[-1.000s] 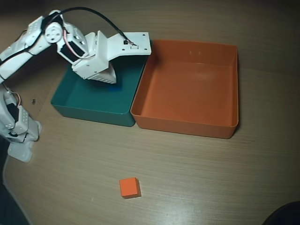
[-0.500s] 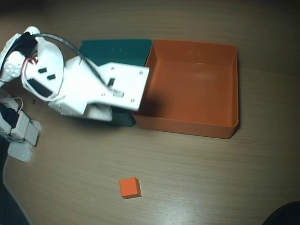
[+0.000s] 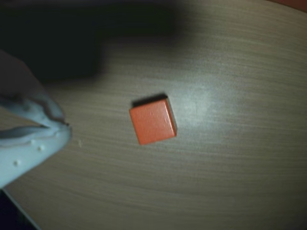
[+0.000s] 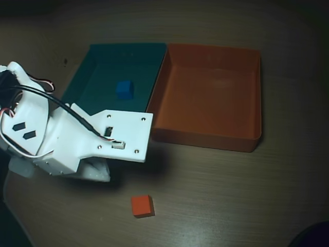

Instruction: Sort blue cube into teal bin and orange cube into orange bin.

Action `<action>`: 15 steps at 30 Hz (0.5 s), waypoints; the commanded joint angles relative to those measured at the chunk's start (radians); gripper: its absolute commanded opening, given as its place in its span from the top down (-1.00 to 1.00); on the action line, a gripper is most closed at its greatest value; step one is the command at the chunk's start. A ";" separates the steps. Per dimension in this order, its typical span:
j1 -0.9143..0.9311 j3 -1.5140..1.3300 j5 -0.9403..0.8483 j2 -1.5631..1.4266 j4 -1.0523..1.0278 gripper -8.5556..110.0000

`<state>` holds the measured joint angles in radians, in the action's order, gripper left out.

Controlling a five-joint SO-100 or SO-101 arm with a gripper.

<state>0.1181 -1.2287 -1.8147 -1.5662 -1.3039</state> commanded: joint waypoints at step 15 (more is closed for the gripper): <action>0.097 0.020 -0.055 0.222 0.379 0.29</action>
<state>0.2117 -1.2287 -1.8638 -1.3361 -0.9557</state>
